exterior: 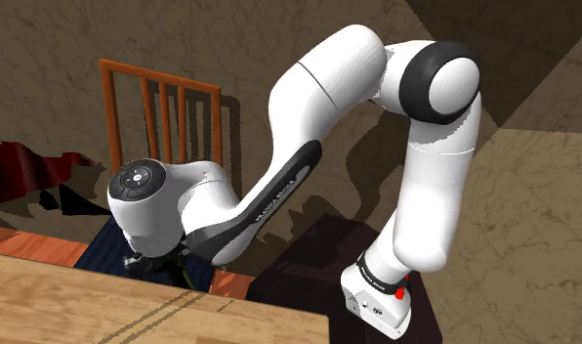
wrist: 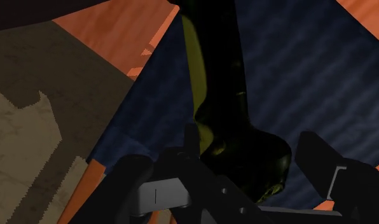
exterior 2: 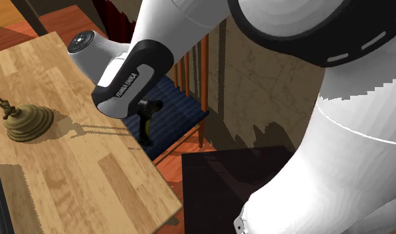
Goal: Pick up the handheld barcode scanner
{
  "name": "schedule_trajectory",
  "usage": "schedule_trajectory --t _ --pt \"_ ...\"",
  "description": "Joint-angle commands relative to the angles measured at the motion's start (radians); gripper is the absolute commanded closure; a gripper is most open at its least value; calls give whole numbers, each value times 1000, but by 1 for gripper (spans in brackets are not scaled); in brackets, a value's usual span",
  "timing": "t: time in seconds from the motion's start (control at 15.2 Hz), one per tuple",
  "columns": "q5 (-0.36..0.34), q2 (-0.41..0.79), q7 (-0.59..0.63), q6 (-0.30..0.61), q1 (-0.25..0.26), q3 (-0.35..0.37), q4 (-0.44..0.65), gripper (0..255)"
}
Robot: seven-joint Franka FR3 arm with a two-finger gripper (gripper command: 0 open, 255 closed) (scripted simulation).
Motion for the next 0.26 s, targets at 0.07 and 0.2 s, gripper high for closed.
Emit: schedule_trajectory --t 0.07,0.2 --pt "41 -37 -30 -22 -18 27 0 255" --pt "43 -39 -31 -23 -18 28 0 255"
